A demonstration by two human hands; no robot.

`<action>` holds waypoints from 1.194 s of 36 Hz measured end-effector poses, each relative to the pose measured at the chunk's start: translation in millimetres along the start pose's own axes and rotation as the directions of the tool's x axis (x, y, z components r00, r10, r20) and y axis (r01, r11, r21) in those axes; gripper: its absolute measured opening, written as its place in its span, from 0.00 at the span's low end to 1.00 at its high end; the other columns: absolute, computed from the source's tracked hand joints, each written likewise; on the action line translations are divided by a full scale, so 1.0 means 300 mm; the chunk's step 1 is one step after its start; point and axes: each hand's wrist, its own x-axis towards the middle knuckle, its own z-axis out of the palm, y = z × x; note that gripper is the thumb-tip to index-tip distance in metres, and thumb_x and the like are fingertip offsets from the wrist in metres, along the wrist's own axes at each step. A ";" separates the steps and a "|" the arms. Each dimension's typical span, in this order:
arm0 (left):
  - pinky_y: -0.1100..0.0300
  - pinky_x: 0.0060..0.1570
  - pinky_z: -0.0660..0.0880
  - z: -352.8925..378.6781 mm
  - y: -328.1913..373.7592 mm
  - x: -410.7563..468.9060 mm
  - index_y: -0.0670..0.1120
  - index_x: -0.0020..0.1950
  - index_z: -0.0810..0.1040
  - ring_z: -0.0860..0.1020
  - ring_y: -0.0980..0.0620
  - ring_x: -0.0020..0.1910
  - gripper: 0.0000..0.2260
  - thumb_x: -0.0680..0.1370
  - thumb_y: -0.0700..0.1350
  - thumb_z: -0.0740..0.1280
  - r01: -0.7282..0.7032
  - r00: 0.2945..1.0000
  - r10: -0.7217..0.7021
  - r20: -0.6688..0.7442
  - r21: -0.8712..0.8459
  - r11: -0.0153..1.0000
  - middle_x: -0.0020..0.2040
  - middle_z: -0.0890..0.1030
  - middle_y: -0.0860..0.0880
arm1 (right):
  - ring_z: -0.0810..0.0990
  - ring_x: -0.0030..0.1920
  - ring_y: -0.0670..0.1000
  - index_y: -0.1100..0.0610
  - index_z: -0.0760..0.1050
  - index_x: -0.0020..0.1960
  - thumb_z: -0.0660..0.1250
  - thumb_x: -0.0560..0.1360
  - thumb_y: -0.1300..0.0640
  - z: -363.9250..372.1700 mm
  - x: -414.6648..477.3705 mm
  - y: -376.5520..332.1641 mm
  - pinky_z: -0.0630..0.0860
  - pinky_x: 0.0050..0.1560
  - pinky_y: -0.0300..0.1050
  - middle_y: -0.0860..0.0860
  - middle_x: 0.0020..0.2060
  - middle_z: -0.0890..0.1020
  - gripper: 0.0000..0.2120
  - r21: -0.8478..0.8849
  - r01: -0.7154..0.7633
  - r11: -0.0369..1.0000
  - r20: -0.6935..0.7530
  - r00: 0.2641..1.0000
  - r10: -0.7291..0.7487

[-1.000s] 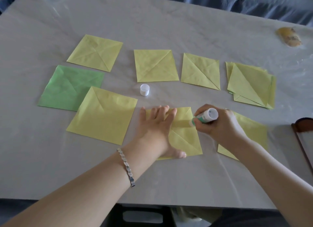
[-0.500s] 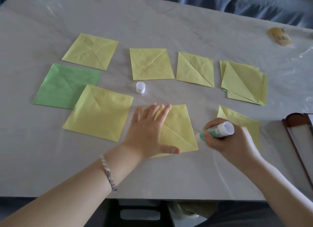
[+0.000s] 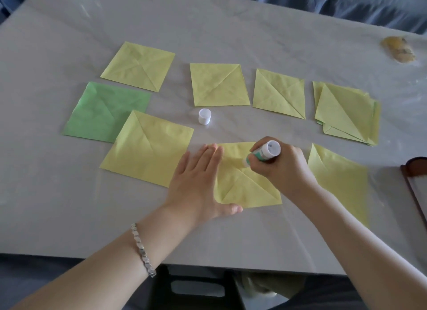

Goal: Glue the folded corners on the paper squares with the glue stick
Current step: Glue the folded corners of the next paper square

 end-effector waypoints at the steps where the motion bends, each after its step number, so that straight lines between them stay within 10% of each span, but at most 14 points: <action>1: 0.57 0.71 0.33 -0.001 0.001 0.002 0.49 0.76 0.34 0.35 0.57 0.75 0.54 0.67 0.71 0.64 0.006 1.000 -0.006 0.005 -0.003 1.000 0.77 0.37 0.55 | 0.68 0.26 0.44 0.55 0.75 0.37 0.71 0.67 0.60 -0.004 -0.012 0.004 0.65 0.27 0.31 0.48 0.27 0.74 0.05 -0.010 0.000 1.000 0.019 1.000 0.000; 30: 0.56 0.72 0.34 0.004 0.004 0.009 0.48 0.77 0.36 0.35 0.56 0.75 0.53 0.66 0.71 0.64 0.015 1.000 -0.015 0.010 0.016 1.000 0.77 0.37 0.54 | 0.74 0.32 0.49 0.47 0.74 0.36 0.73 0.66 0.57 0.015 -0.127 -0.007 0.72 0.34 0.44 0.48 0.34 0.79 0.08 -0.043 0.027 0.999 0.225 0.974 -0.017; 43: 0.54 0.72 0.33 -0.003 0.011 0.015 0.50 0.76 0.34 0.34 0.55 0.75 0.52 0.67 0.71 0.63 0.022 0.997 -0.026 0.070 0.049 0.999 0.76 0.34 0.54 | 0.70 0.26 0.42 0.52 0.75 0.34 0.72 0.66 0.61 -0.081 -0.170 0.072 0.66 0.26 0.31 0.39 0.24 0.75 0.08 -0.056 -0.093 0.994 -0.066 0.994 0.090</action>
